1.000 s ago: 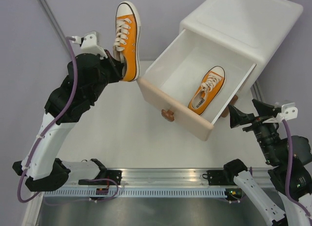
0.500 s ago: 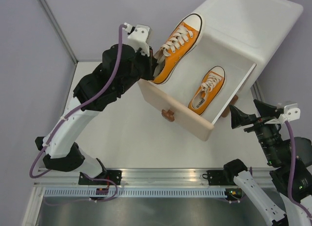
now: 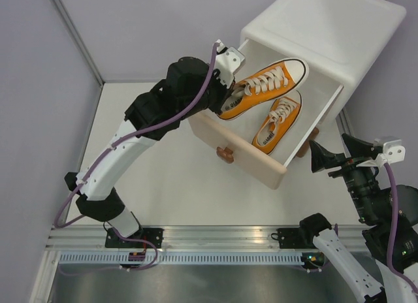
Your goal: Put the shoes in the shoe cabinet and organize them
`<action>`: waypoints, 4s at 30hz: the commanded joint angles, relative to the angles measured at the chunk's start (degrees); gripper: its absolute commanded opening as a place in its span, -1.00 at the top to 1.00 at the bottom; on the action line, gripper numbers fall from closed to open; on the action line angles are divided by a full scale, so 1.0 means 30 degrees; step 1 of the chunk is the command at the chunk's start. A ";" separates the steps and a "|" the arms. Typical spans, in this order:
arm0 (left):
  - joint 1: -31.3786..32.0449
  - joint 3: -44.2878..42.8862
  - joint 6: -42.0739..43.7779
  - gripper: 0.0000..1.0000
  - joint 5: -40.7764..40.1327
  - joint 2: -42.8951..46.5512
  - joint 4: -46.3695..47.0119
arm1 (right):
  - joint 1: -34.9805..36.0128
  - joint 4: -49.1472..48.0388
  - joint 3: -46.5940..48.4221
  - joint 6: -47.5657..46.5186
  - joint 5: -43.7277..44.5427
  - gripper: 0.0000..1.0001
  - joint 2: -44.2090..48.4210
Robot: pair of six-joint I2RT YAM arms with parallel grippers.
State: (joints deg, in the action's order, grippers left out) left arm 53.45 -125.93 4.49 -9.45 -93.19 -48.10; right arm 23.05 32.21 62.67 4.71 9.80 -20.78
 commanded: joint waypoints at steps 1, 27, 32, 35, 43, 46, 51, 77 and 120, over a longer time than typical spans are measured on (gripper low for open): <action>0.0025 -0.0009 0.2016 0.95 0.0778 0.0213 0.2614 | 0.0110 0.0104 0.0261 -0.0046 0.0540 -0.96 0.0187; 0.0083 0.0434 -0.1260 0.95 -0.3234 -0.2394 0.2614 | 0.0081 -0.0568 0.0494 -0.0428 0.1419 -0.96 -0.0457; 0.0229 -0.0034 -0.3077 0.95 -0.4521 -0.2658 0.2614 | 0.0081 -0.1562 0.1460 -0.0164 0.1420 -0.96 -0.1423; 0.0522 -0.0591 -0.3400 0.95 -0.5195 -0.3126 0.2556 | 0.0110 -0.2411 0.1988 0.0127 0.1507 -0.96 -0.2301; 0.0845 -0.1383 -0.4221 0.95 -0.6105 -0.4181 0.2468 | 0.0081 -0.5048 0.3599 0.0364 0.2327 -0.96 -0.5552; 0.0845 -0.1500 -0.4105 0.95 -0.6602 -0.4474 0.2497 | 0.0081 -0.5490 0.4419 0.0188 0.2299 -0.95 -0.6812; 0.0845 -0.1939 -0.4953 0.95 -0.7657 -0.4854 0.2497 | 0.0081 -0.6690 0.5065 -0.0192 0.3263 -0.95 -0.8277; 0.0845 0.0285 -0.4398 0.95 -0.7955 -0.3538 0.0741 | 0.0081 -0.9124 0.4274 -0.1423 0.5228 -0.96 -0.8632; 0.0815 0.0199 -0.5979 0.61 -0.5553 -0.4504 -0.0609 | 0.0081 -0.9388 0.3688 -0.2215 0.5141 -0.96 -0.8690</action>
State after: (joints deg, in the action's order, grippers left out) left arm 55.83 -123.98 -10.94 -29.80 -107.13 -52.03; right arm 23.05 5.58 74.26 -1.30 24.51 -47.18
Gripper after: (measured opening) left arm 0.190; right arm 0.979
